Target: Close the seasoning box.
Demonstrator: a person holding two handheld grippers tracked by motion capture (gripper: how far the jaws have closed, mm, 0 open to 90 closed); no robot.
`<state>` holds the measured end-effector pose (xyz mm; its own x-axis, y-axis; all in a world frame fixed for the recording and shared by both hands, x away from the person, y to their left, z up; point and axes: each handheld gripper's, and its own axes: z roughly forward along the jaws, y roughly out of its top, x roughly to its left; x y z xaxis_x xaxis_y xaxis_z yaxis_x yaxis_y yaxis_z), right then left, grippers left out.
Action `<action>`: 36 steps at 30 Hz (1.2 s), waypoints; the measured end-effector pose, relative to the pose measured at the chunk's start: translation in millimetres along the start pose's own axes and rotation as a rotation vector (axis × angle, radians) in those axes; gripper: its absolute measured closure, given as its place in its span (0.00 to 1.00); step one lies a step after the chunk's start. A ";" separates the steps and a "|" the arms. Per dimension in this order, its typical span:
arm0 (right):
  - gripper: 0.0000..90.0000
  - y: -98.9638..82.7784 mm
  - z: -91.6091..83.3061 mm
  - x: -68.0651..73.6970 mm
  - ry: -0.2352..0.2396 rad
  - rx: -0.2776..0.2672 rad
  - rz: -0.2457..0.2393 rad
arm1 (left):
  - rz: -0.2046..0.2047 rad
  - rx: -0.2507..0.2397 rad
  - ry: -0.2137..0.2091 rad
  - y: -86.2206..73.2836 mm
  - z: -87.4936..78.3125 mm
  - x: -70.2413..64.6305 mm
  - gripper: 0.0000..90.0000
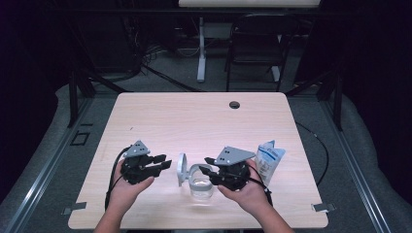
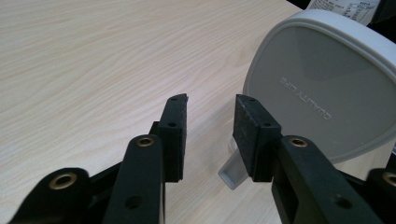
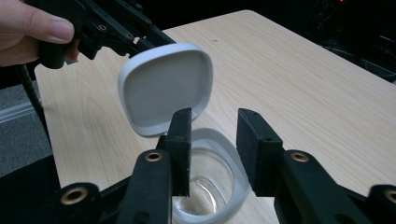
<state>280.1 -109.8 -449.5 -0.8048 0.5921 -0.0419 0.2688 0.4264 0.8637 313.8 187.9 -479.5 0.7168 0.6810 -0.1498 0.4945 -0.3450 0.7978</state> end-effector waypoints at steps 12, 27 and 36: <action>0.63 -20.1 -18.8 -8.2 -0.053 -0.024 0.045 | -0.022 -0.010 0.015 -1.1 -0.8 1.5 0.67; 0.57 -37.1 -49.4 -21.9 -0.103 -0.047 0.108 | -0.026 -0.019 0.020 -3.3 -1.1 6.6 0.65; 0.56 -52.6 -69.3 -35.2 -0.114 -0.040 0.140 | -0.053 -0.051 0.016 -4.8 -4.0 10.8 0.67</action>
<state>257.6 -200.5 -458.7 -0.6952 0.7183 0.0255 0.3511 0.3084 0.8841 317.2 199.5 -482.6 0.6819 0.7080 -0.1838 0.5056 -0.2747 0.8179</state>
